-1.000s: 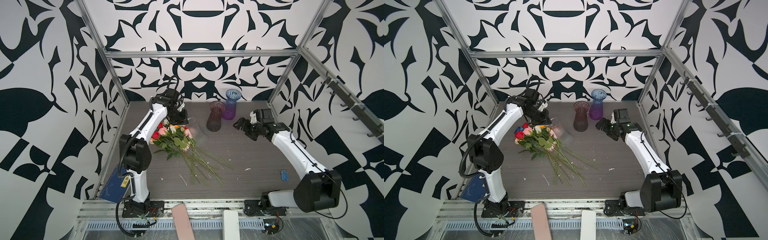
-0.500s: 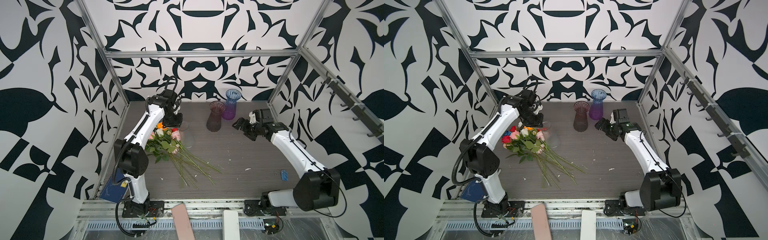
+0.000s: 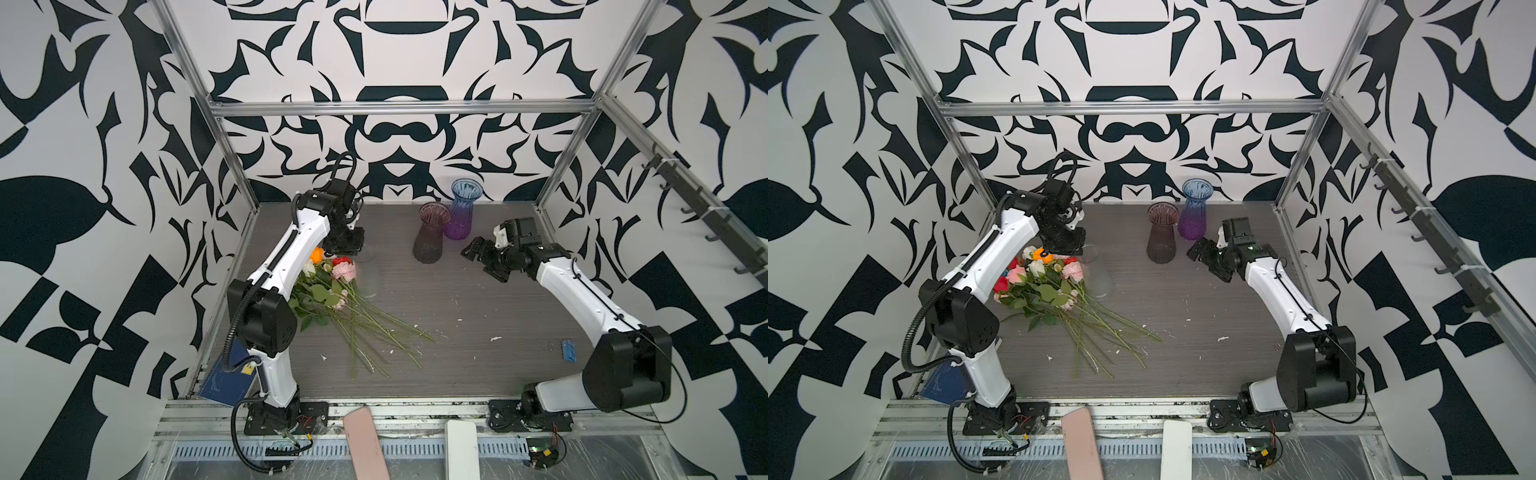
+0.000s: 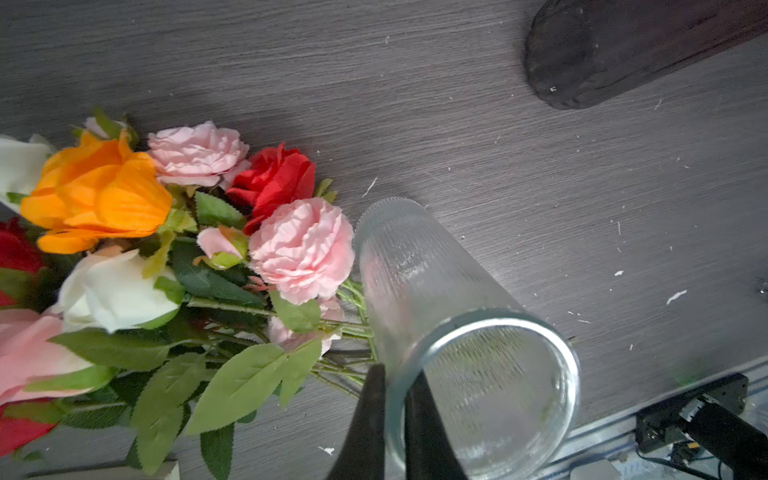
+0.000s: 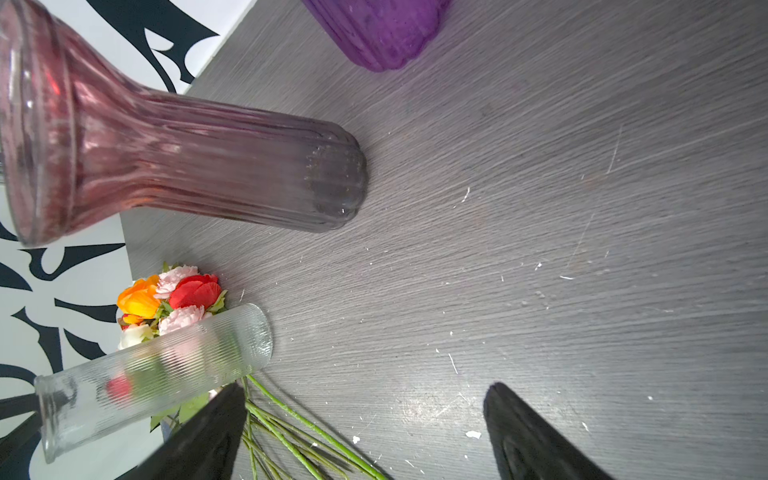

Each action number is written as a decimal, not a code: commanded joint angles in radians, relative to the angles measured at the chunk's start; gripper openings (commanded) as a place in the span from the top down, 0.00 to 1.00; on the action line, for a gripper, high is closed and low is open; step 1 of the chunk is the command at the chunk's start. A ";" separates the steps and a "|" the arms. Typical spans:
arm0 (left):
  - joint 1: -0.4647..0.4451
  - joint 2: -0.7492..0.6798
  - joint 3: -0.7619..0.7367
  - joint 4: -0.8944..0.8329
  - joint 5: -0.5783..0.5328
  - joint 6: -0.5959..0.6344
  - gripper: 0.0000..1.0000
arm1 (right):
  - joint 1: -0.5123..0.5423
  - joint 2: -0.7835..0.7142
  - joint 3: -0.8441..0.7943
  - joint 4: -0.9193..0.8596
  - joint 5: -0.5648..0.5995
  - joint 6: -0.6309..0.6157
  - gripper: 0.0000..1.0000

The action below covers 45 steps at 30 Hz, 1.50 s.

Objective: Arrange the flowers into the vase
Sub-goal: 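Stand the clear vase upright beside the roses with the left gripper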

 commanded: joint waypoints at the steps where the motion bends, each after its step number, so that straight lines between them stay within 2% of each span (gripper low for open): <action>1: -0.049 0.026 0.092 -0.010 0.035 -0.026 1.00 | 0.005 -0.009 0.041 0.004 -0.007 -0.033 0.07; 7: -0.104 0.100 0.196 -0.041 0.003 -0.022 1.00 | 0.005 -0.016 0.038 0.001 -0.007 -0.038 0.07; 14: -0.117 0.172 0.310 -0.110 -0.055 0.019 1.00 | 0.005 -0.011 0.048 -0.003 -0.013 -0.038 0.06; 33: -0.114 0.207 0.347 -0.114 -0.078 0.053 1.00 | 0.005 -0.021 0.054 -0.029 -0.008 -0.035 0.07; 34: -0.114 0.207 0.346 -0.114 -0.079 0.053 0.95 | 0.005 -0.024 0.051 -0.029 -0.007 -0.033 0.07; 35: -0.114 0.204 0.348 -0.116 -0.080 0.053 0.80 | 0.006 -0.027 0.048 -0.028 -0.006 -0.032 0.07; 36: -0.114 0.203 0.348 -0.117 -0.080 0.053 0.72 | 0.005 -0.028 0.046 -0.028 -0.005 -0.032 0.06; 39: -0.114 0.197 0.352 -0.121 -0.090 0.056 0.54 | 0.006 -0.031 0.043 -0.026 -0.004 -0.028 0.07; 40: -0.114 0.194 0.355 -0.122 -0.093 0.056 0.45 | 0.007 -0.031 0.042 -0.026 -0.004 -0.027 0.07; 42: -0.114 0.188 0.357 -0.125 -0.093 0.056 0.22 | 0.006 -0.031 0.044 -0.023 -0.004 -0.024 0.07; 43: -0.114 0.184 0.360 -0.128 -0.093 0.056 0.02 | 0.008 -0.030 0.044 -0.021 -0.004 -0.020 0.06; 45: -0.114 0.173 0.367 -0.136 -0.096 0.049 0.01 | 0.011 -0.029 0.042 -0.016 -0.004 -0.014 0.07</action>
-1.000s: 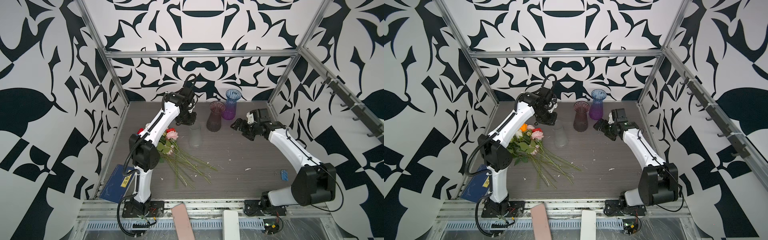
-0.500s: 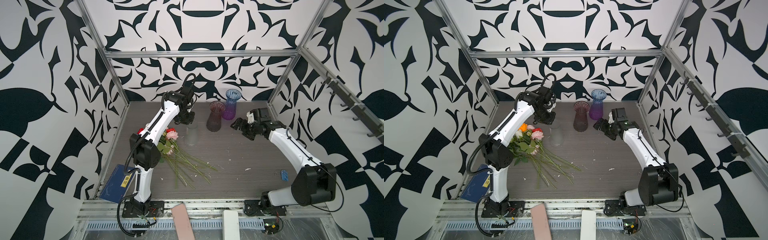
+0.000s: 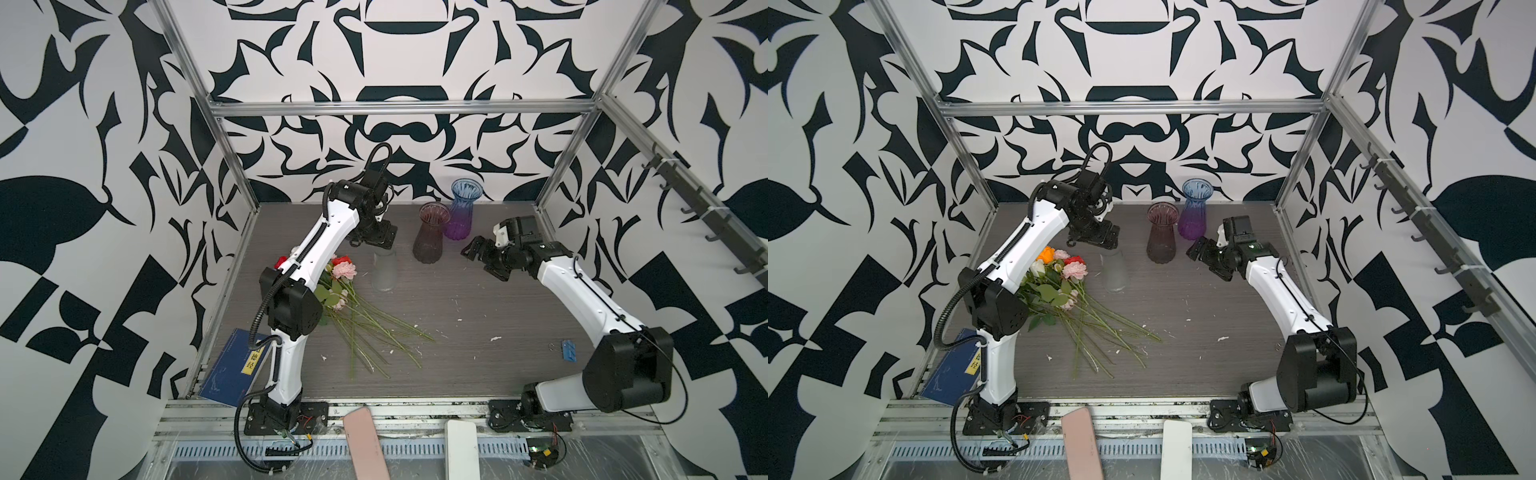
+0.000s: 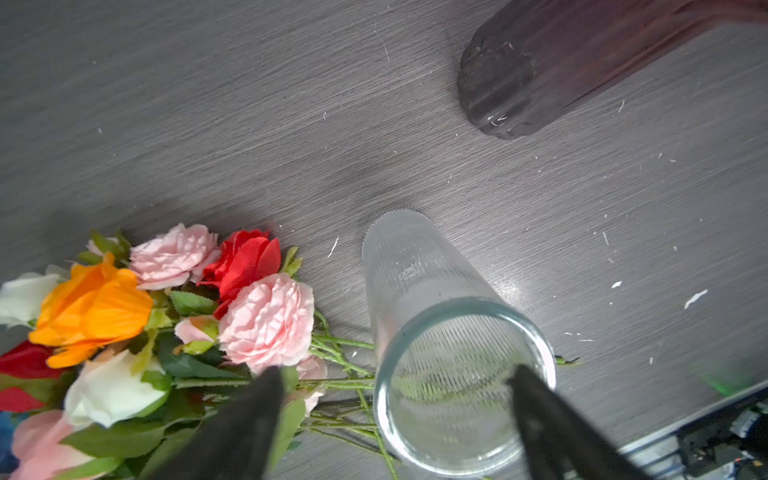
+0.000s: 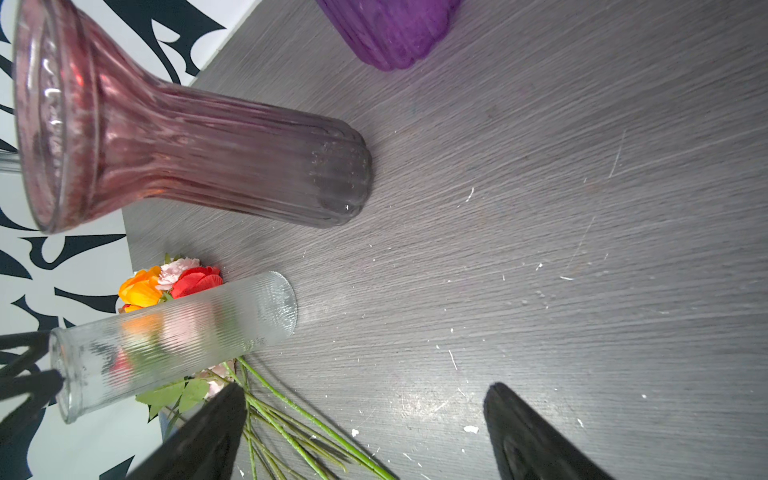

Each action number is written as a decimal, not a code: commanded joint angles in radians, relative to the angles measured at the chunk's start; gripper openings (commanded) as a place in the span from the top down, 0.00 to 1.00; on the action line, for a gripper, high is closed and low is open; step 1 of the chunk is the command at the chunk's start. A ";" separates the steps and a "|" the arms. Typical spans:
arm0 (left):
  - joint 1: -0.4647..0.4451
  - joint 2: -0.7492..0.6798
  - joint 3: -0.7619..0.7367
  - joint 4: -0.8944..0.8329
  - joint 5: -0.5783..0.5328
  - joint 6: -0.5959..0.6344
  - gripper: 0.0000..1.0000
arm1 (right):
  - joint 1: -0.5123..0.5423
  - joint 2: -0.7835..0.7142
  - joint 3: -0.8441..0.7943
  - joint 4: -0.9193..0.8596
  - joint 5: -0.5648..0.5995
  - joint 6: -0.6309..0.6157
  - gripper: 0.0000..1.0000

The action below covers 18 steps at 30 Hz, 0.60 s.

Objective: Arrange the flowers into the vase

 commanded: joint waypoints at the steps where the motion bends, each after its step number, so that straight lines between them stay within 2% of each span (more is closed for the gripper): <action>1: 0.003 -0.043 0.039 -0.054 -0.009 -0.011 0.01 | 0.010 -0.028 0.019 0.015 0.003 0.010 0.06; 3: 0.007 -0.065 0.049 -0.075 -0.033 -0.046 0.01 | 0.015 -0.028 0.012 0.026 0.004 0.014 0.07; 5: 0.024 -0.097 0.046 -0.102 -0.016 -0.134 0.01 | 0.027 -0.020 -0.004 0.048 0.011 0.015 0.06; 9: 0.034 -0.219 -0.082 -0.073 -0.067 -0.279 0.01 | 0.101 0.009 -0.011 0.056 0.023 0.014 0.06; 14: 0.083 -0.442 -0.392 0.165 -0.038 -0.394 0.00 | 0.301 0.038 -0.013 0.023 0.067 -0.009 0.07; 18: 0.152 -0.625 -0.674 0.353 0.050 -0.477 0.00 | 0.437 0.060 -0.004 -0.004 0.081 -0.013 0.08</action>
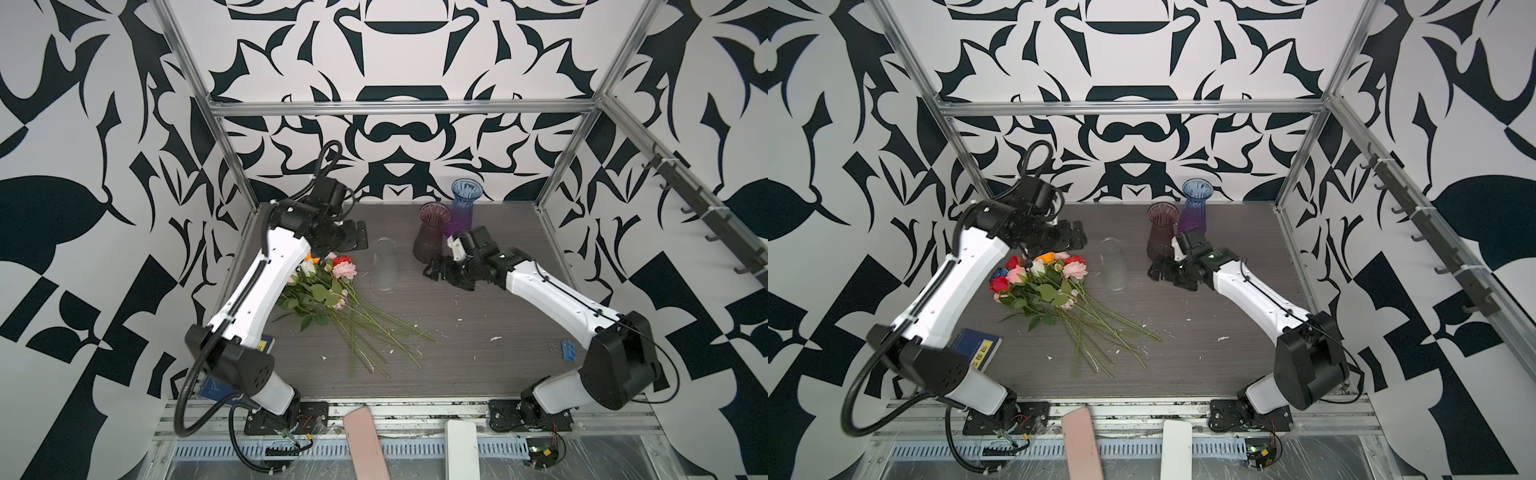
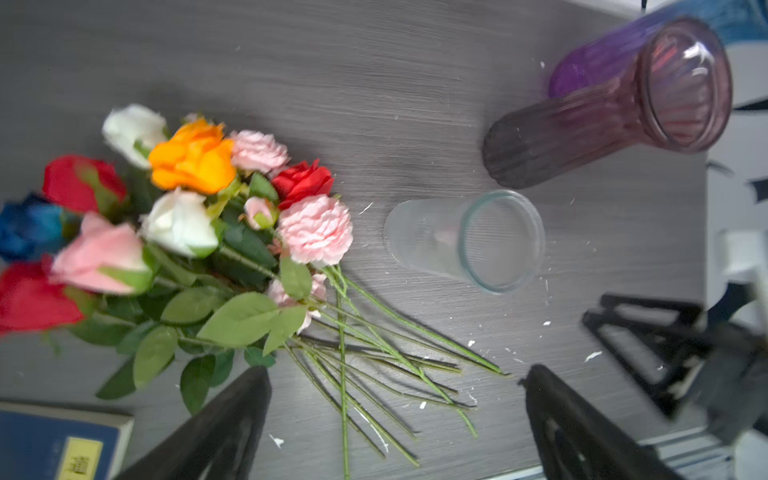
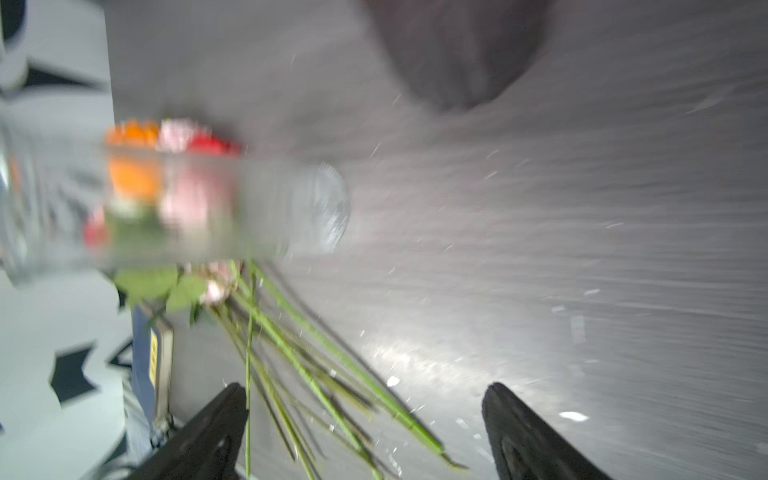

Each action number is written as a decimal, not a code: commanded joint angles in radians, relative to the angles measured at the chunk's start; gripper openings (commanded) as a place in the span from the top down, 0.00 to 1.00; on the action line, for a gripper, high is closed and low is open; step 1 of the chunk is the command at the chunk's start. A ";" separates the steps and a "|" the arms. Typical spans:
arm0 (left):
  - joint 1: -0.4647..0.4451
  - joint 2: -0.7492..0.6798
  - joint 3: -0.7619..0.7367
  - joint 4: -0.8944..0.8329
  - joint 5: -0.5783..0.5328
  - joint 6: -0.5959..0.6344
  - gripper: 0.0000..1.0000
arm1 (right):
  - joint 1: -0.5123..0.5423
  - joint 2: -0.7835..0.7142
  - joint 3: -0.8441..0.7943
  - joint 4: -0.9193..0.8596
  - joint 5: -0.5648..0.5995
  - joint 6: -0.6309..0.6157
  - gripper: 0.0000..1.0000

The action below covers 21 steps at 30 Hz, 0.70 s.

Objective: Arrange the flowers into the vase

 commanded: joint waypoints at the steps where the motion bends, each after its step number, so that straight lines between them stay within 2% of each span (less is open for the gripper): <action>1: 0.034 -0.126 -0.209 0.202 0.054 -0.117 0.01 | 0.090 0.000 0.000 -0.034 0.031 -0.019 0.09; 4: 0.035 -0.296 -0.380 0.326 0.030 -0.144 0.01 | 0.149 0.031 -0.029 -0.037 -0.030 -0.031 0.18; 8: 0.037 -0.420 -0.503 0.358 0.034 -0.138 0.00 | 0.199 0.033 -0.079 -0.038 -0.054 0.013 0.25; 13: 0.037 -0.516 -0.688 0.437 0.153 -0.175 0.07 | 0.220 0.057 -0.099 -0.105 -0.034 0.007 0.31; 16: 0.037 -0.531 -0.727 0.397 0.212 -0.239 0.22 | 0.221 0.038 -0.113 -0.147 -0.013 0.024 0.33; 21: 0.037 -0.542 -0.798 0.368 0.236 -0.385 0.25 | 0.221 -0.067 -0.186 -0.091 -0.019 0.061 0.33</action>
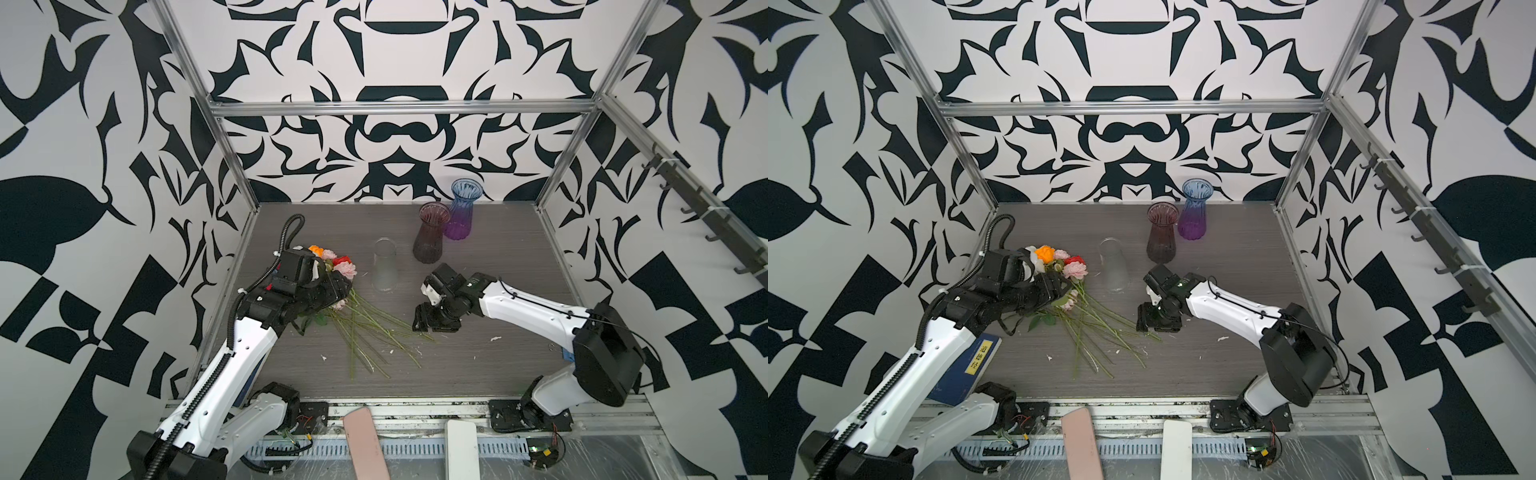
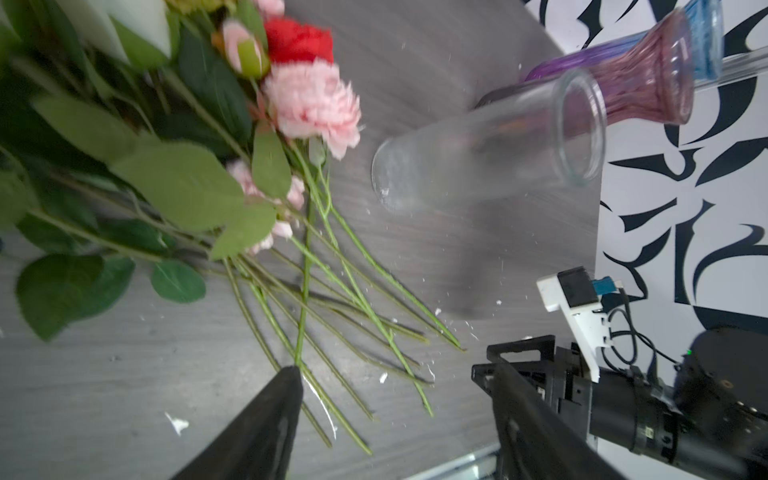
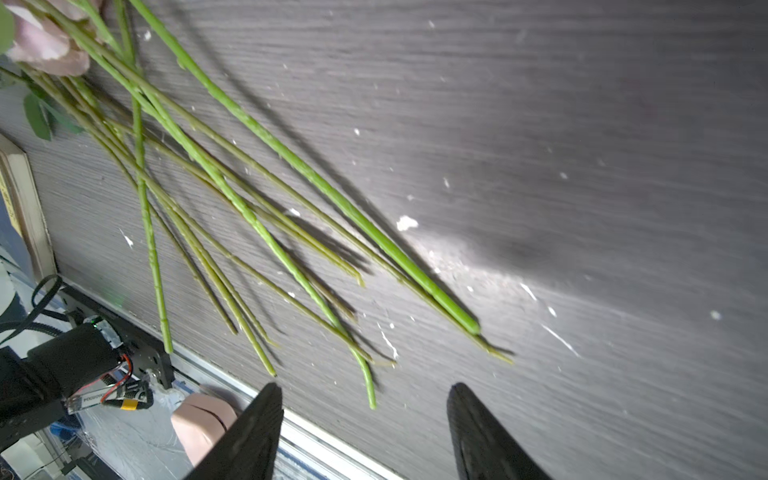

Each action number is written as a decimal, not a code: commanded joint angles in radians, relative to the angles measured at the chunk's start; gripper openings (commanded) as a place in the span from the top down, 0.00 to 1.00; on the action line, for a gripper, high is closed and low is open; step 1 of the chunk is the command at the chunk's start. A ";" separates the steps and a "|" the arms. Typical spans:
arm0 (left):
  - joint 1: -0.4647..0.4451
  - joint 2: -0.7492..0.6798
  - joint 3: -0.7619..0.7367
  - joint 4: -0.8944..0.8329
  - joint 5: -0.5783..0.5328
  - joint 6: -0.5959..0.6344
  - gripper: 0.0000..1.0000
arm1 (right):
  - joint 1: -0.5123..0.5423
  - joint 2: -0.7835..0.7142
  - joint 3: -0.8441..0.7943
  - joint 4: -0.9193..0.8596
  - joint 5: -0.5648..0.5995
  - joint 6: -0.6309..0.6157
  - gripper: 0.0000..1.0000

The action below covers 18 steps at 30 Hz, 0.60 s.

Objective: Arrange the flowers into the vase

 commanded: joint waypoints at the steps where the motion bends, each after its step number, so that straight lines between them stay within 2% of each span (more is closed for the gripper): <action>1: -0.001 -0.015 -0.059 -0.008 0.046 -0.148 0.26 | 0.003 -0.077 -0.019 -0.005 0.014 0.017 0.34; 5: -0.034 0.013 -0.110 0.001 0.027 -0.279 0.25 | 0.003 -0.120 -0.034 -0.064 0.010 -0.002 0.35; 7: -0.059 0.039 -0.116 0.009 -0.007 -0.332 0.26 | 0.003 -0.166 -0.083 -0.024 -0.001 0.007 0.35; 9: -0.063 0.075 -0.114 0.013 0.007 -0.370 0.26 | 0.003 -0.206 -0.130 -0.002 0.034 0.034 0.37; 13: -0.061 0.145 -0.094 0.078 0.045 -0.333 0.30 | 0.003 -0.204 -0.131 0.056 0.043 0.053 0.38; 16: -0.058 0.203 -0.088 0.146 0.090 -0.318 0.31 | 0.003 -0.131 -0.057 0.002 0.071 0.049 0.37; 18: -0.054 0.245 -0.088 0.189 0.103 -0.294 0.31 | 0.006 -0.085 -0.028 0.027 0.065 0.058 0.38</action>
